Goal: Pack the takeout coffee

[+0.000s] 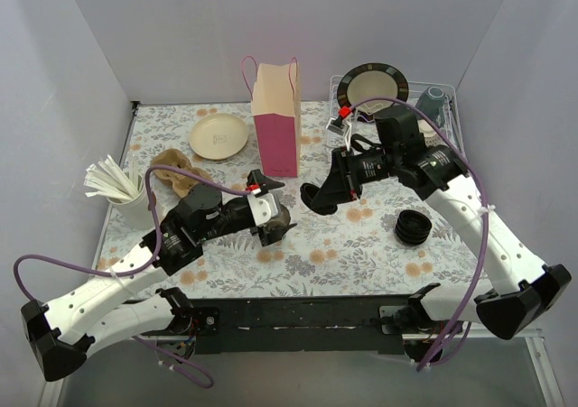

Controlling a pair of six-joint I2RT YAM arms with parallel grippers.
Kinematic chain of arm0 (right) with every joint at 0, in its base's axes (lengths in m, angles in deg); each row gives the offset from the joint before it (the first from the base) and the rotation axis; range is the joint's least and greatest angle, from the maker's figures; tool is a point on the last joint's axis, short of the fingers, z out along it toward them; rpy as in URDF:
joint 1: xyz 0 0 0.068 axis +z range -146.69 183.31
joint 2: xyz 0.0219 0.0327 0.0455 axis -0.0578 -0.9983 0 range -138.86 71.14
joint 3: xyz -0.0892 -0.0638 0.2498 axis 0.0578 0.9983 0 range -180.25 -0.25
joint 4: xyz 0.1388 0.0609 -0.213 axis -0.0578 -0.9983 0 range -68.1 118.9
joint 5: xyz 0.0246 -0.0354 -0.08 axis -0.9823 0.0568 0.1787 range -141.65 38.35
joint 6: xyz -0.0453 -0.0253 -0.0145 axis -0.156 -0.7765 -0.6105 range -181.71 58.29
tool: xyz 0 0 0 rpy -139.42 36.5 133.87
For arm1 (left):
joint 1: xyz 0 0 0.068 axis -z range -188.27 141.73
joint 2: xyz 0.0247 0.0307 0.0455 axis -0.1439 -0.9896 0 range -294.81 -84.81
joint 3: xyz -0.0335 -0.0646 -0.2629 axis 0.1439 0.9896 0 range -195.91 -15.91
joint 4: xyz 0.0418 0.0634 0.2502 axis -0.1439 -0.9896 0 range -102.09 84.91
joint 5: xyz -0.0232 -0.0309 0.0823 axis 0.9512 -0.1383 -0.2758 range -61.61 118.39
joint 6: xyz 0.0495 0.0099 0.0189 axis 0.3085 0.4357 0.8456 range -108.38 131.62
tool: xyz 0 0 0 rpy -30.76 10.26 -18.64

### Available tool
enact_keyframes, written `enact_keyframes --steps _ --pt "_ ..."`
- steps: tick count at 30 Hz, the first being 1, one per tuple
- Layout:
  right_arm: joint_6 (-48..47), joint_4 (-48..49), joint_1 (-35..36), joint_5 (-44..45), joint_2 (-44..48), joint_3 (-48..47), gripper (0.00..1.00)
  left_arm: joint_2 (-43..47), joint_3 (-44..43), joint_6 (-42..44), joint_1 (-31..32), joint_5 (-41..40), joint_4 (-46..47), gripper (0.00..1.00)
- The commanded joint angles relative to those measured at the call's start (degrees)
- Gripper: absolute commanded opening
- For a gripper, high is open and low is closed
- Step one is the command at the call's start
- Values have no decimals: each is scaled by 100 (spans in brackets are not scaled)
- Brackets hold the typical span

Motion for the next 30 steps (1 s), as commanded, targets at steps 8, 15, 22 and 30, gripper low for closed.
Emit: enact_keyframes --steps 8,15,22,30 --pt "513 743 183 -1019 421 462 11 -345 -799 1057 3 1212 243 90" --pt "460 699 289 -1055 430 541 10 -372 -992 846 -5 2013 -12 82" --pt "443 725 482 -1169 500 656 10 -442 -1089 793 3 2391 -205 70" --pt "478 778 553 -1178 518 630 10 -522 -1142 767 3 2744 -531 58"
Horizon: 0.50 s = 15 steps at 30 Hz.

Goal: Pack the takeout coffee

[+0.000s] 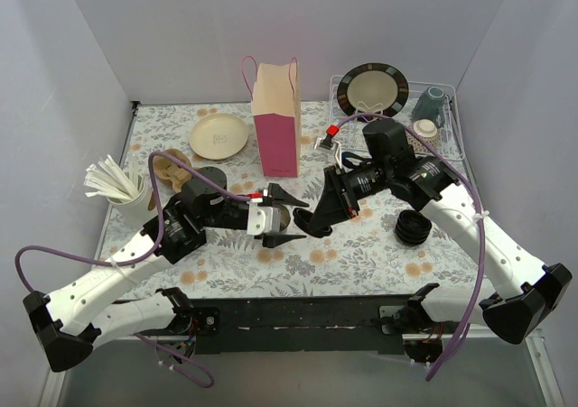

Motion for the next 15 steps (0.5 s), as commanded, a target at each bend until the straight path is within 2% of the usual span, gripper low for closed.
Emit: enact_keyframes --steps 1,5,9,12,15 --pt "12 194 68 -170 148 -66 9 14 -163 -24 -3 241 -207 56" --pt "65 221 76 -179 148 -66 9 32 -128 11 6 162 -216 45" --pt "153 361 85 -188 148 -57 9 -4 -172 -112 -3 153 -216 26" --pt "293 545 85 -65 131 -92 18 -30 -189 -340 6 65 -164 20" --pt "311 528 76 365 78 -355 36 -56 -189 -813 -3 -198 -102 17"
